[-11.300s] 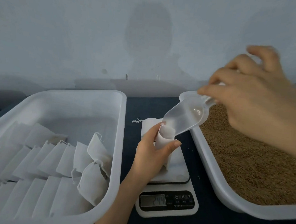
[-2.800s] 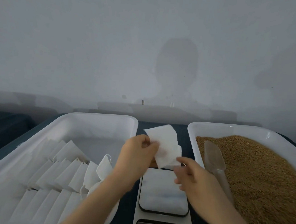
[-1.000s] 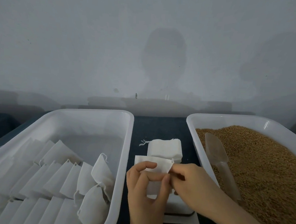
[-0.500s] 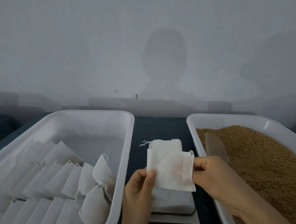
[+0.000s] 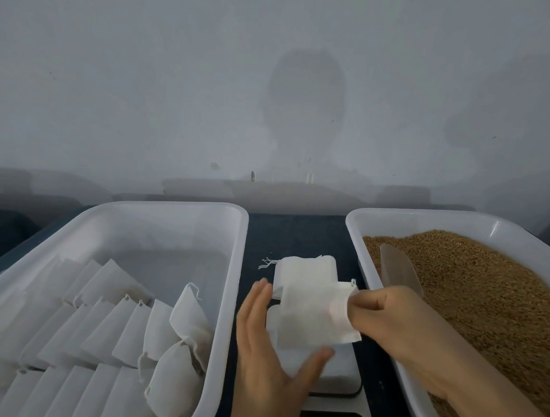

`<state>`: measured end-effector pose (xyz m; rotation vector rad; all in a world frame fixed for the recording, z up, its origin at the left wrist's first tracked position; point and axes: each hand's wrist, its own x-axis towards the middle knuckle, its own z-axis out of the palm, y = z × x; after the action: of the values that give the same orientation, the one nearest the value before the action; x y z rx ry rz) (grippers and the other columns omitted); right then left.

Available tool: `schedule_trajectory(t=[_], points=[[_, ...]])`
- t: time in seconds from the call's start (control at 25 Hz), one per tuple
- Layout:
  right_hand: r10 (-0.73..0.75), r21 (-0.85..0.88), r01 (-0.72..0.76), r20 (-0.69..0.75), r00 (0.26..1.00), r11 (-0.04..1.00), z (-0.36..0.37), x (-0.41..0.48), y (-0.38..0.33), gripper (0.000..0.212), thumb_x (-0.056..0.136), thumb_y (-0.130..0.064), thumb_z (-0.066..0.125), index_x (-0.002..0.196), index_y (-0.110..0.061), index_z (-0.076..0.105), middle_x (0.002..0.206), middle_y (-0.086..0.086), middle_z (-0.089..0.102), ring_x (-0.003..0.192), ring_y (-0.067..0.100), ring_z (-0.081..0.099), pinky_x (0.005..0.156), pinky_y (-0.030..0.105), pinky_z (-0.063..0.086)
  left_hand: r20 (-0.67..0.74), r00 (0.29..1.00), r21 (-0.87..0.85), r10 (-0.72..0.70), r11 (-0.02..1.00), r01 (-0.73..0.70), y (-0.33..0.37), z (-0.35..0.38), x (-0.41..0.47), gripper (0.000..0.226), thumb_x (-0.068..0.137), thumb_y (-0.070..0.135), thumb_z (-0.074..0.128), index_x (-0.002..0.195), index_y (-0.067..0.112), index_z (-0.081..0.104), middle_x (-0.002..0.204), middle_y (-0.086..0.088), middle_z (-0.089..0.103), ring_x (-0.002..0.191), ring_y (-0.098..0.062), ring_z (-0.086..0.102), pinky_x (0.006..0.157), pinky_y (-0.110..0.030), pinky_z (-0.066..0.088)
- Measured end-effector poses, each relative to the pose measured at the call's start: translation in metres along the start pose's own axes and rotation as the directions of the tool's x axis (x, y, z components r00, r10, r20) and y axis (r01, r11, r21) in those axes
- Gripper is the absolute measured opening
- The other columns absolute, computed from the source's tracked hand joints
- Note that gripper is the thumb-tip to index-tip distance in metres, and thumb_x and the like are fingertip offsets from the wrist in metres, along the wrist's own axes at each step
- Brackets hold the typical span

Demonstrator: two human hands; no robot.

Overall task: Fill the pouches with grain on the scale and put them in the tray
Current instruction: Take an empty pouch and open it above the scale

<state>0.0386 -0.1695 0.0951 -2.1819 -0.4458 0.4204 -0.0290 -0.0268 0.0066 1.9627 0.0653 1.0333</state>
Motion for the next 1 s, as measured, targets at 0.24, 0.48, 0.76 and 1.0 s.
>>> schedule_trajectory(t=[0.24, 0.48, 0.76, 1.0], points=[[-0.023, -0.082, 0.035, 0.151, 0.988, 0.996, 0.011, 0.0, -0.003, 0.017, 0.077, -0.035, 0.063, 0.078, -0.023, 0.074, 0.086, 0.01, 0.071, 0.08, 0.024, 0.067, 0.071, 0.028, 0.052, 0.184, 0.91, 0.311, 0.37, 0.857, -0.411, -0.006, 0.006, 0.017, 0.084, 0.066, 0.067, 0.068, 0.13, 0.017, 0.048, 0.132, -0.006, 0.057, 0.132, -0.022, 0.042, 0.103, -0.05, 0.041], [-0.101, -0.136, 0.111, 0.076, 0.992, 0.984, 0.015, -0.002, -0.004, 0.021, 0.084, -0.025, 0.062, 0.065, -0.031, 0.067, 0.065, -0.002, 0.062, 0.05, 0.0, 0.048, 0.05, 0.013, 0.037, 0.219, 0.937, 0.217, 0.271, 0.923, -0.317, -0.012, 0.0, 0.018, 0.071, 0.058, 0.043, 0.088, 0.119, 0.021, 0.058, 0.114, -0.004, 0.066, 0.113, -0.008, 0.05, 0.101, -0.026, 0.038], [-0.101, -0.083, 0.1, -0.01, 0.995, 0.992, 0.028, 0.003, -0.011, 0.016, 0.087, -0.029, 0.061, 0.09, -0.028, 0.076, 0.09, -0.005, 0.071, 0.079, 0.007, 0.065, 0.073, 0.022, 0.054, 0.139, 0.99, 0.103, 0.019, 0.994, -0.033, 0.0, 0.001, 0.013, 0.08, 0.042, 0.037, 0.093, 0.104, 0.042, 0.041, 0.102, 0.024, 0.05, 0.093, 0.0, 0.049, 0.075, -0.033, 0.054], [-0.123, -0.101, 0.122, -0.004, 0.992, 0.987, 0.027, 0.003, -0.012, 0.017, 0.087, -0.029, 0.062, 0.098, -0.034, 0.073, 0.095, -0.013, 0.069, 0.084, -0.001, 0.061, 0.066, 0.008, 0.045, 0.069, 0.978, 0.27, 0.198, 0.94, -0.21, -0.007, 0.006, 0.015, 0.064, 0.056, 0.049, 0.079, 0.105, 0.029, 0.043, 0.098, 0.021, 0.052, 0.092, -0.006, 0.053, 0.074, -0.021, 0.046]])
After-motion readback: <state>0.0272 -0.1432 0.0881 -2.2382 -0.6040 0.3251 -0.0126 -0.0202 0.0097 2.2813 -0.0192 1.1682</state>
